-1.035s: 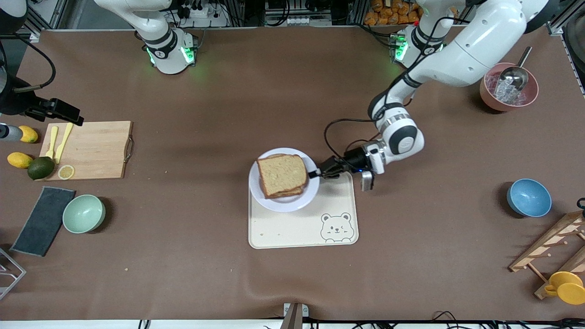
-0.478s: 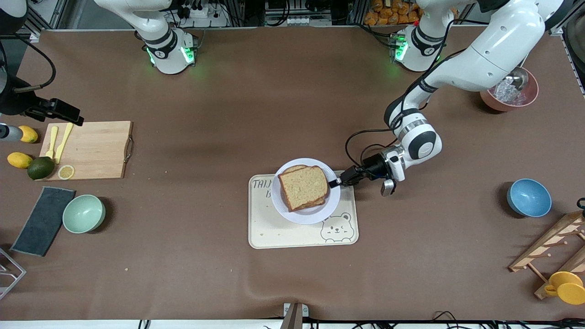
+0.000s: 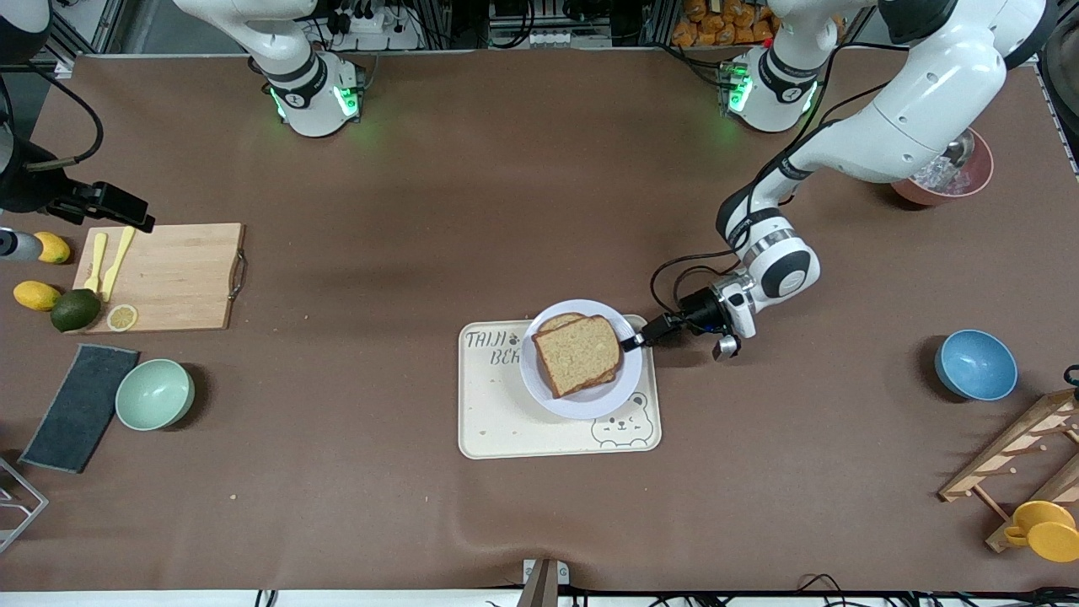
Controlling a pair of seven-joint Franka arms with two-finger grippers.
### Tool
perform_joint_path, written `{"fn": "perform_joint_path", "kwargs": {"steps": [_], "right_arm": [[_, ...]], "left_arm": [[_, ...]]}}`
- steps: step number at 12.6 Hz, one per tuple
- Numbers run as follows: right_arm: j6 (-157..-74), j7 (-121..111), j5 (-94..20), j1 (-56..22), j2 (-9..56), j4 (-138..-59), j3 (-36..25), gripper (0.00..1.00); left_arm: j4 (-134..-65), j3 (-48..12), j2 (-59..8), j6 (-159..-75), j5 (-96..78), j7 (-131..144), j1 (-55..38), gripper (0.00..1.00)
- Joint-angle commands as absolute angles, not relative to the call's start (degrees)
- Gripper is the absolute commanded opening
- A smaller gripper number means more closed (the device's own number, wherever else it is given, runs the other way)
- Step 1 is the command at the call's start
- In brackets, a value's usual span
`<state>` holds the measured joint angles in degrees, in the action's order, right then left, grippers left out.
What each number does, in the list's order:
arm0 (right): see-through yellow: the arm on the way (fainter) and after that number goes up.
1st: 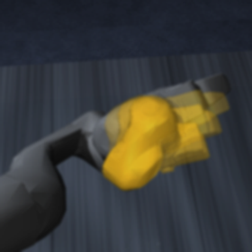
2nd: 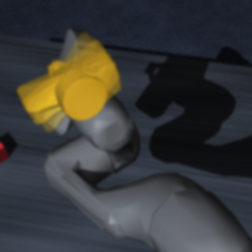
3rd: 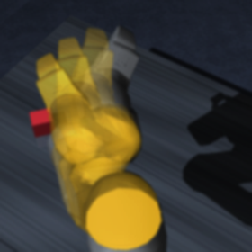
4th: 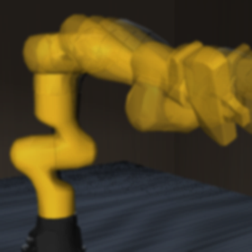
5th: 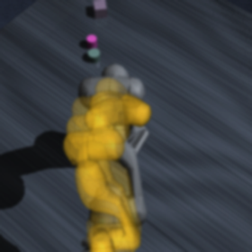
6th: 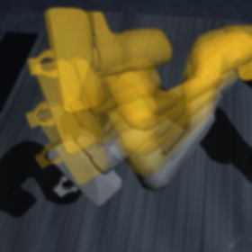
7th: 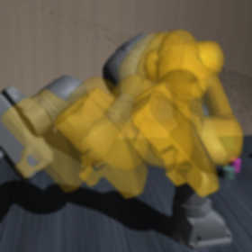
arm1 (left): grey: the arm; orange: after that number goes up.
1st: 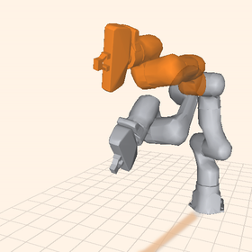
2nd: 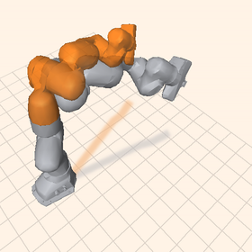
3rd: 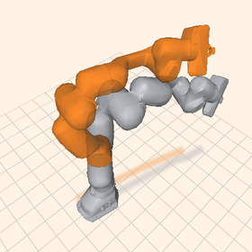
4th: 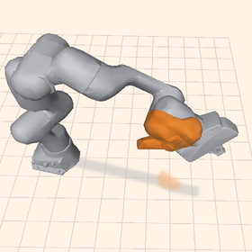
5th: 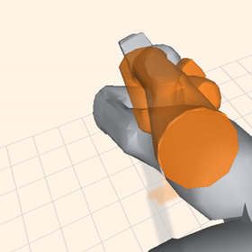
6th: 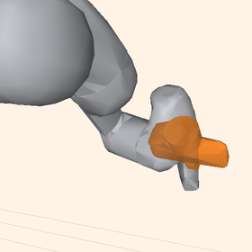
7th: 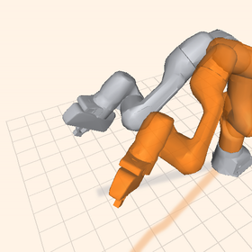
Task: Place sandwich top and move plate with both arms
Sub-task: 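Slide the plate with the left gripper onto the bear tray, then push the plate further onto the tray with the left gripper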
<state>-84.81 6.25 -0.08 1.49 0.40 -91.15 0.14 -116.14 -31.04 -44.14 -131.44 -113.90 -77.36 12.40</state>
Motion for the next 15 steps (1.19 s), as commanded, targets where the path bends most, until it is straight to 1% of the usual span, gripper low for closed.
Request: {"fn": "perform_joint_path", "kwargs": {"steps": [1, 3, 6, 13, 14, 15], "right_arm": [[-84.3, 6.9, 0.7, 1.3, 0.6, -90.6, 0.4, 1.00], [-84.4, 6.8, 0.7, 1.4, 0.6, -90.7, 0.4, 1.00], [-84.3, 6.9, 0.7, 1.3, 0.8, -90.7, 0.4, 1.00], [-84.3, 6.8, 0.7, 1.4, 0.8, -90.7, 0.4, 1.00], [-84.3, 6.8, 0.7, 1.4, 0.8, -90.5, 0.4, 1.00], [-84.3, 6.8, 0.7, 1.4, 0.8, -90.7, 0.4, 1.00]], "left_arm": [[-115.6, -30.7, -45.6, -130.3, -113.1, -76.3, 12.6, 0.00], [-115.3, -30.2, -46.6, -130.3, -112.9, -76.2, 12.5, 0.00], [-114.5, -28.0, -47.7, -130.3, -111.8, -76.5, 11.4, 0.00], [-113.6, -26.5, -48.5, -130.6, -109.8, -76.1, 10.5, 0.00], [-113.6, -26.3, -48.5, -130.6, -109.7, -76.1, 10.6, 0.07], [-113.6, -25.8, -48.3, -130.7, -109.7, -76.0, 10.6, 0.07]]}}
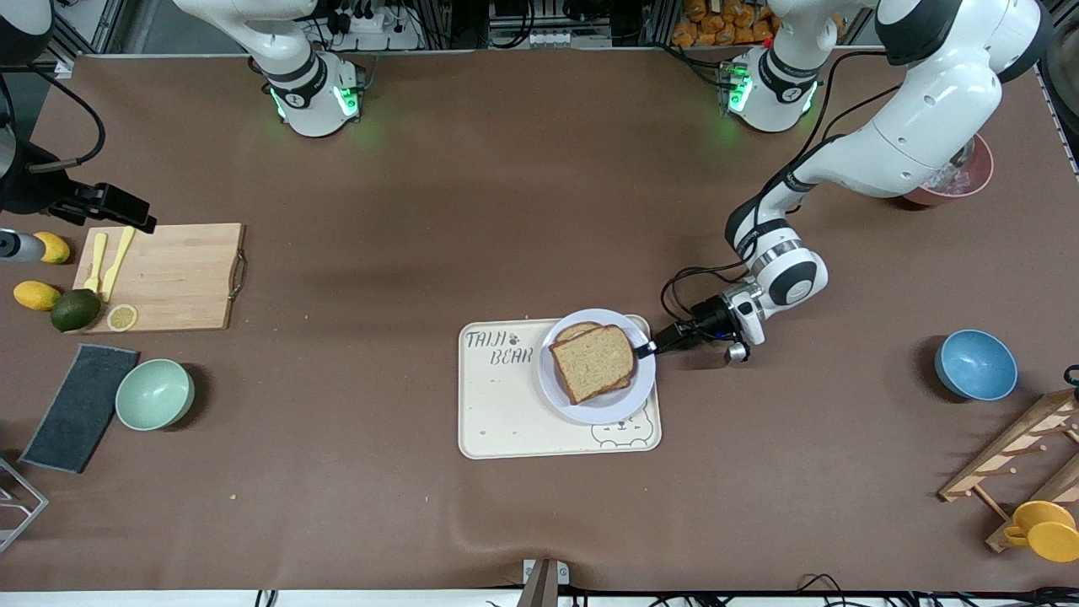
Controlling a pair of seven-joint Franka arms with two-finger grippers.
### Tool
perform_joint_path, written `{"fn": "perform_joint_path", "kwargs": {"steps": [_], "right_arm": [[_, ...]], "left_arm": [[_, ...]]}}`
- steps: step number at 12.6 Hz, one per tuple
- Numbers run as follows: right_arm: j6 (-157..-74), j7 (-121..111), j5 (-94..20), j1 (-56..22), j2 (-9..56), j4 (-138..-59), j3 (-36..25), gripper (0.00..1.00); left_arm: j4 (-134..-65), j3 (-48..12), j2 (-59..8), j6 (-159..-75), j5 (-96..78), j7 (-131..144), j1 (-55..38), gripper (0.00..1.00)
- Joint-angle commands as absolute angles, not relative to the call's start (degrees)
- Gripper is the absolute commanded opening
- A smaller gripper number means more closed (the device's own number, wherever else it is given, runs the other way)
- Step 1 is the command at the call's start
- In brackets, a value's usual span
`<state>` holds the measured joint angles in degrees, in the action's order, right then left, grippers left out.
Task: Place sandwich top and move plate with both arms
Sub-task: 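Push the plate further onto the tray with the left gripper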
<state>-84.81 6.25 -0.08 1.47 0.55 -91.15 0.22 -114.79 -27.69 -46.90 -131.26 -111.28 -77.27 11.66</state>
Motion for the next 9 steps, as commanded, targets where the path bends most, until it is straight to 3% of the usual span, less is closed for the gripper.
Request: {"fn": "perform_joint_path", "kwargs": {"steps": [1, 3, 4, 5, 6, 9], "right_arm": [[-84.3, 6.8, 0.7, 1.4, 0.8, -90.6, 0.4, 1.00], [-84.3, 6.8, 0.7, 1.4, 0.8, -90.7, 0.4, 1.00], [-84.3, 6.7, 0.7, 1.4, 0.8, -90.7, 0.4, 1.00], [-84.2, 6.7, 0.7, 1.5, 0.8, -90.7, 0.4, 1.00], [-84.2, 6.7, 0.7, 1.4, 0.8, -90.8, 0.4, 1.00], [-83.9, 6.7, 0.7, 1.4, 0.8, -90.9, 0.4, 1.00]], "left_arm": [[-113.6, -25.5, -48.1, -130.7, -109.3, -74.7, 10.7, 0.06], [-113.5, -25.3, -47.7, -130.7, -104.7, -69.6, 11.3, 0.07], [-113.5, -25.3, -47.7, -130.7, -103.6, -68.6, 11.6, 0.19], [-113.1, -25.2, -47.7, -130.7, -103.4, -68.6, 11.6, 0.53], [-113.1, -25.1, -47.7, -130.7, -103.4, -69.1, 11.5, 1.00], [-113.0, -24.6, -47.6, -130.7, -103.4, -68.5, 11.5, 1.00]]}}
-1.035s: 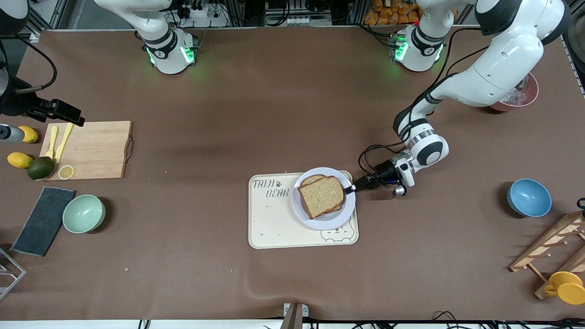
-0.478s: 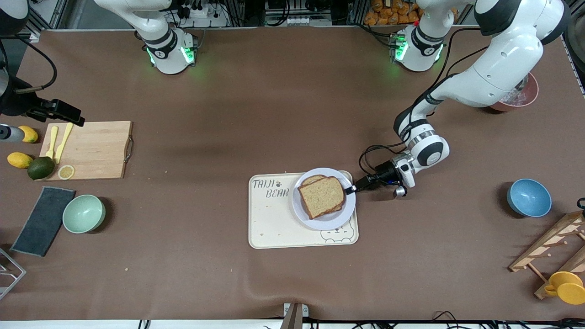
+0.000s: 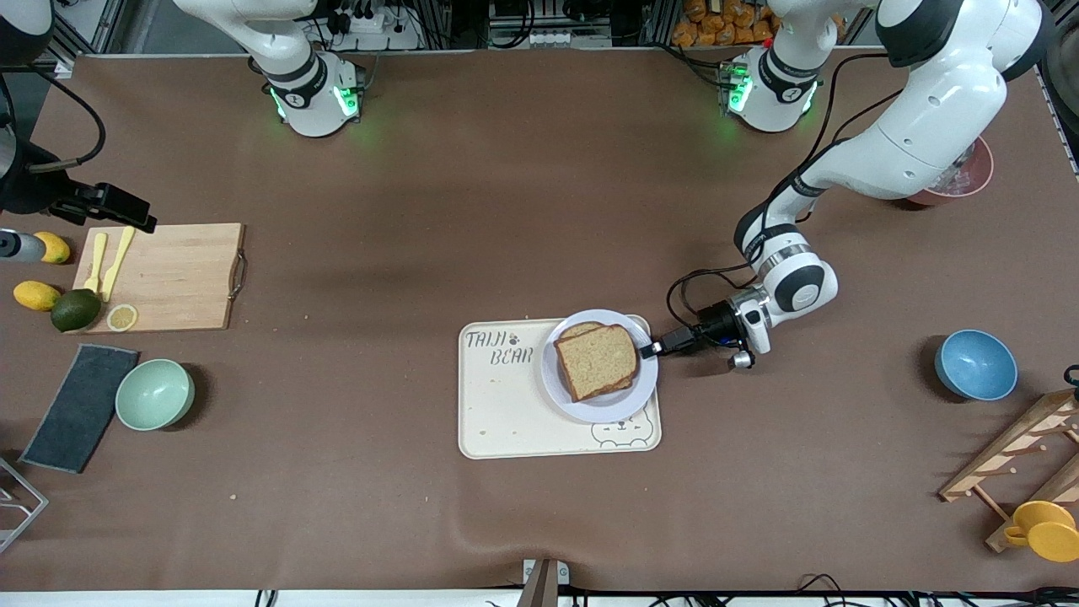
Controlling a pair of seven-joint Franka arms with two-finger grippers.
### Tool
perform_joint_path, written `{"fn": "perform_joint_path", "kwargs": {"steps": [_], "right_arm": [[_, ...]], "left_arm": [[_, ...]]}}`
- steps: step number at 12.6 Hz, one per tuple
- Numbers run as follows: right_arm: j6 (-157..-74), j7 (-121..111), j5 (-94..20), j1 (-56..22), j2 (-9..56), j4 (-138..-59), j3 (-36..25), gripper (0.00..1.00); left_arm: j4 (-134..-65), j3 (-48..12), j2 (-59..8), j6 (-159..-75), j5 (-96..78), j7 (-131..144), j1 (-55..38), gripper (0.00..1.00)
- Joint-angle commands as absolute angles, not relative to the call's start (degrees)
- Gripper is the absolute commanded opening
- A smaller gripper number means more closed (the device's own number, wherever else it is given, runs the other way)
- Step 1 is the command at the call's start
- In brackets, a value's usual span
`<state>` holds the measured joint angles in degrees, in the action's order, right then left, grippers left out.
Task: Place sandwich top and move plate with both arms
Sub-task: 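Push the plate further onto the tray with the left gripper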
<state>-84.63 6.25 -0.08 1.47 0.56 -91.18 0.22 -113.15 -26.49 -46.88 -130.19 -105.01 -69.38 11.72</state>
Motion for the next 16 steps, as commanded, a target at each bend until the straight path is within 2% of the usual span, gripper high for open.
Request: {"fn": "perform_joint_path", "kwargs": {"steps": [1, 4, 16], "right_arm": [[-83.8, 6.8, 0.7, 1.4, 0.8, -90.9, 0.4, 1.00], [-83.8, 6.7, 0.6, 1.6, 0.8, -90.8, 0.4, 1.00], [-84.0, 6.8, 0.7, 1.6, 0.9, -90.6, 0.4, 1.00]], "left_arm": [[-113.1, -24.3, -47.1, -130.8, -102.8, -68.4, 11.5, 1.00], [-113.2, -23.9, -45.3, -130.8, -95.5, -61.8, 13.3, 1.00], [-112.9, -23.2, -38.3, -130.8, -85.2, -51.8, 16.6, 1.00]]}}
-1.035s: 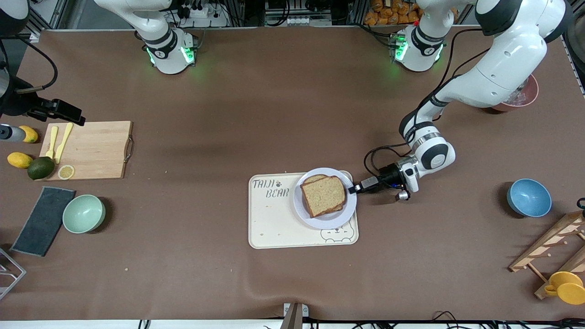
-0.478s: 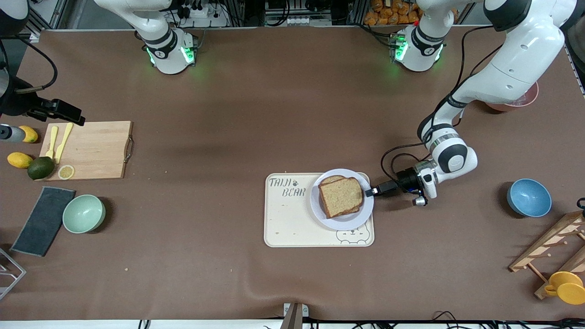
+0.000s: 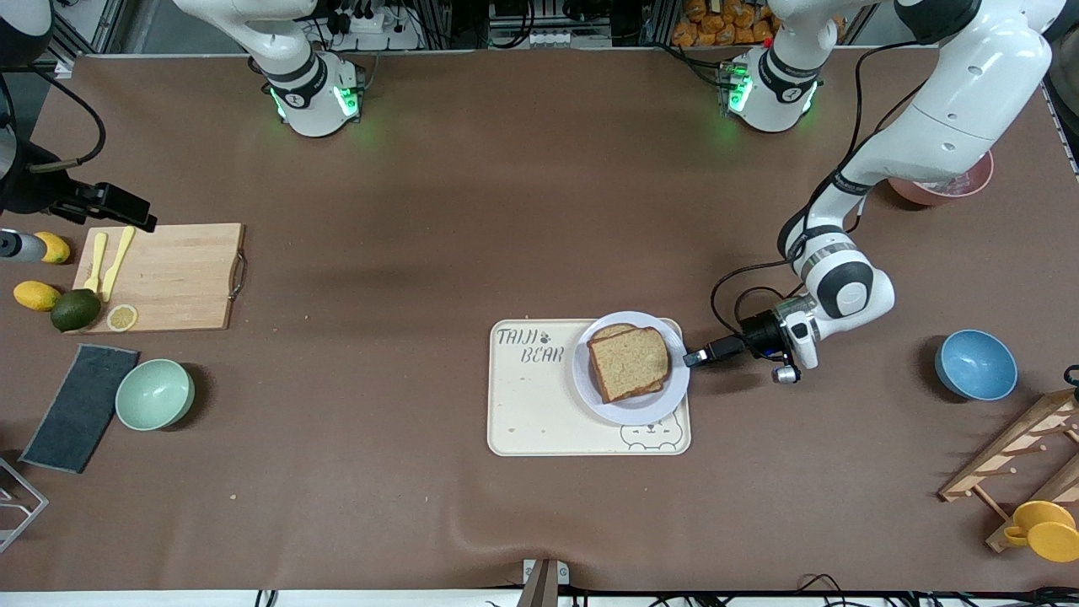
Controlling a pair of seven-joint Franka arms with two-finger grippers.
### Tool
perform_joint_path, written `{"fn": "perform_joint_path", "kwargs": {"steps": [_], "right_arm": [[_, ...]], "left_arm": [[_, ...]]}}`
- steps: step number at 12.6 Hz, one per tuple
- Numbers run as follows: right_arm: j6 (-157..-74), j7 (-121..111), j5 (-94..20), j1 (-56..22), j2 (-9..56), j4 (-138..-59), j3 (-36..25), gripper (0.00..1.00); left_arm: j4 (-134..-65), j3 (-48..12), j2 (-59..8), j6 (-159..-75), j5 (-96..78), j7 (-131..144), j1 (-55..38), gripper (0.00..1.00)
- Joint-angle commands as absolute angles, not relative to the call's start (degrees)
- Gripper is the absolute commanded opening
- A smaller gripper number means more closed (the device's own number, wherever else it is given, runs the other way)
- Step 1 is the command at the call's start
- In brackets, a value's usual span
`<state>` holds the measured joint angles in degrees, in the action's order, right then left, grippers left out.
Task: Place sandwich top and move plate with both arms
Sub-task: 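Open the left gripper and pull it away from the plate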
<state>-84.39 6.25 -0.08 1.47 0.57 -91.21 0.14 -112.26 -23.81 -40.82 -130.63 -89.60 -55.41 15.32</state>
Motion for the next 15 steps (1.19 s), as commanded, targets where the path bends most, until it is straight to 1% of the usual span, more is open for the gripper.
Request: {"fn": "perform_joint_path", "kwargs": {"steps": [1, 10, 13, 15], "right_arm": [[-84.0, 6.8, 0.7, 1.6, 0.9, -90.6, 0.4, 1.00], [-84.0, 6.7, 0.5, 1.5, 0.9, -90.5, 0.4, 1.00], [-84.0, 6.6, 0.4, 1.5, 0.6, -90.1, 0.4, 1.00], [-83.8, 6.7, 0.1, 1.4, 0.4, -89.8, 0.4, 1.00]], "left_arm": [[-110.9, -23.3, -37.7, -130.6, -81.3, -48.0, 17.5, 1.00], [-92.2, -23.7, -37.6, -129.6, -42.1, -17.8, 16.5, 1.00], [-85.3, -23.9, -36.7, -123.7, -26.3, -8.6, 15.1, 1.00], [-83.4, -23.9, -33.9, -120.1, -15.1, -4.1, 13.2, 1.00]]}}
